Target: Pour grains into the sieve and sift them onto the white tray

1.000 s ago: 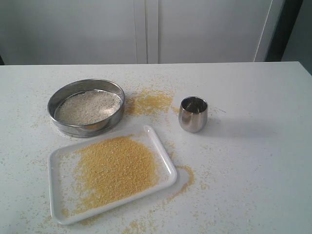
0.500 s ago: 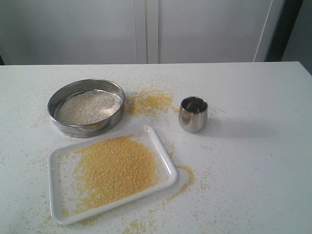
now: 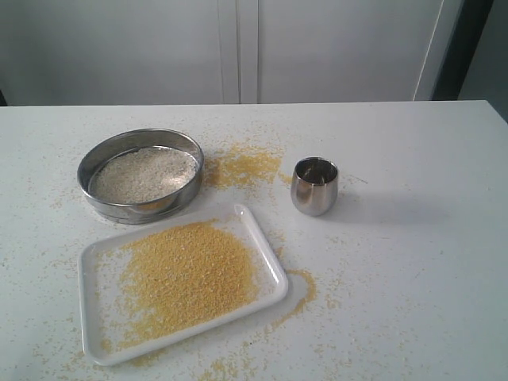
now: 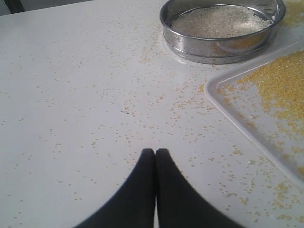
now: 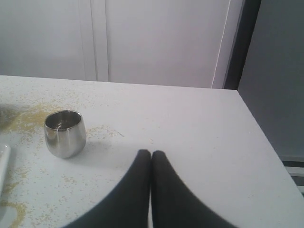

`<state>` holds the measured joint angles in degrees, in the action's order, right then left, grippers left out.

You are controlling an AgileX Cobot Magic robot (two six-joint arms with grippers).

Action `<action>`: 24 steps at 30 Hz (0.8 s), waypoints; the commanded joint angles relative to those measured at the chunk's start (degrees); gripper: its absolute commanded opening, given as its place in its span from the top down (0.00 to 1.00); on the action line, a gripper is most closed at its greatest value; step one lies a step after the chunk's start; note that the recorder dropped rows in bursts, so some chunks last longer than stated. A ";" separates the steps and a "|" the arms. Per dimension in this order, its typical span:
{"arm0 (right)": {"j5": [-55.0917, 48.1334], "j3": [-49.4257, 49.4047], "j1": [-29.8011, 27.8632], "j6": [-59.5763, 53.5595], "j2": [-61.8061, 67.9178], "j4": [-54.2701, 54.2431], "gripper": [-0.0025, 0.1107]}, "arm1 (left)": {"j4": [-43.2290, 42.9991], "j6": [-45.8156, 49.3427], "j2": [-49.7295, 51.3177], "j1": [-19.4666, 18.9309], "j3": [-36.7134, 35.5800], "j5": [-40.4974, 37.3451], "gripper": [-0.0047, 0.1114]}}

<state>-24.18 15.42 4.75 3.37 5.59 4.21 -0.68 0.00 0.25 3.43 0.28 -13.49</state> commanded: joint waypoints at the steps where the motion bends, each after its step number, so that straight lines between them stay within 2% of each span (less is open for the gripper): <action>1: 2.14 -4.12 0.34 -0.71 -3.04 -0.13 0.98 | 0.37 0.00 -0.25 -0.01 -0.28 0.19 0.96; 12: 5.40 -12.79 0.34 -0.81 -5.59 -1.71 0.98 | 0.37 0.00 -0.25 -0.01 -0.28 0.19 0.96; 24: 6.05 -15.42 0.34 -4.71 -5.59 -3.61 0.98 | 0.37 0.00 -0.25 -0.01 -0.28 0.19 0.96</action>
<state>-19.08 0.33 4.75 -0.32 0.34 0.93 -0.68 0.00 0.25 3.43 0.28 -13.49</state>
